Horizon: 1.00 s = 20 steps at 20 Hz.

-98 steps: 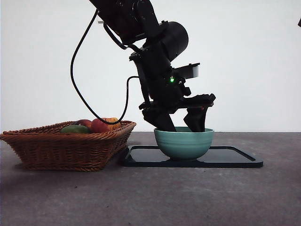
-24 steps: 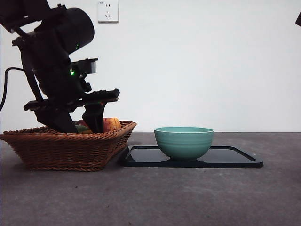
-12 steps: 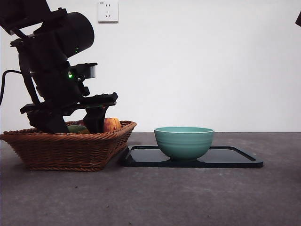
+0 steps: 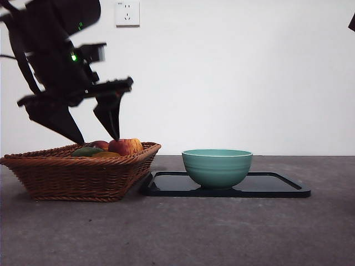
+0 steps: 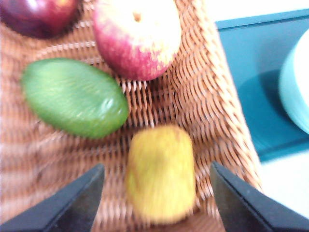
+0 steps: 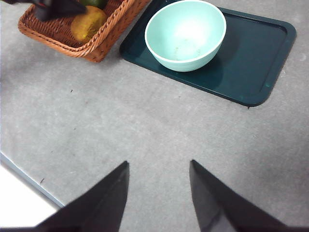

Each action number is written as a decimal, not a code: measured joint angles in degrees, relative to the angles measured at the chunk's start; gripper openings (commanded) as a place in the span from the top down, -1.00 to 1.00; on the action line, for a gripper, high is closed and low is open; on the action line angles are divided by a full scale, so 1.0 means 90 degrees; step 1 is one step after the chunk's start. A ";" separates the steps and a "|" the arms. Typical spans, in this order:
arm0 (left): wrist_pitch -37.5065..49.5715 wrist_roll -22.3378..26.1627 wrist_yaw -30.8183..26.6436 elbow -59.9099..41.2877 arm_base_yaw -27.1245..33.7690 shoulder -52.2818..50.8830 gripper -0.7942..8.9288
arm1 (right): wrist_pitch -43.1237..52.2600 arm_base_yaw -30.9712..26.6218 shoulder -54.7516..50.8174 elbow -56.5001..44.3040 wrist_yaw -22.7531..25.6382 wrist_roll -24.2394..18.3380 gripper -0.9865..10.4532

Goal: Pick up the wifruite, put it on the bowl, pick up the plate, put it on desk

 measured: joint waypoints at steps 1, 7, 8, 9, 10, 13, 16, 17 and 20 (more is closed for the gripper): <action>-0.0160 0.0000 0.0000 0.0000 -0.0007 -0.0160 0.11 | 0.0000 0.0000 0.0000 0.0000 0.0000 0.0000 0.48; -0.0593 0.0075 0.1195 0.0000 -0.0019 -0.1440 0.13 | 0.0002 0.0000 0.0000 0.0000 0.0000 0.0000 0.48; -0.0709 0.0102 0.1503 0.0000 -0.0022 -0.1654 0.13 | 0.0002 0.0000 0.0000 0.0000 0.0000 0.0000 0.48; -0.0840 0.0138 0.1780 0.0000 -0.0029 -0.1853 0.13 | 0.0002 0.0000 0.0000 0.0000 0.0000 0.0000 0.48; -0.1001 0.0202 0.2079 0.0000 -0.0029 -0.2038 0.13 | 0.0002 0.0000 0.0000 0.0000 0.0000 0.0000 0.48; -0.1681 0.0556 0.2854 0.0000 -0.0032 -0.2514 0.13 | 0.0002 0.0000 0.0000 0.0000 0.0000 0.0000 0.48; -0.2484 0.1081 0.3252 0.0000 -0.0041 -0.2761 0.13 | 0.0002 0.0000 0.0000 0.0000 0.0000 0.0000 0.48; -0.2679 0.1241 0.3274 0.0000 -0.0041 -0.2778 0.13 | 0.0002 0.0000 0.0000 0.0000 0.0000 0.0000 0.48; -0.2858 0.1511 0.3276 0.0000 -0.0041 -0.2778 0.13 | 0.0002 0.0000 0.0000 0.0000 0.0000 0.0000 0.48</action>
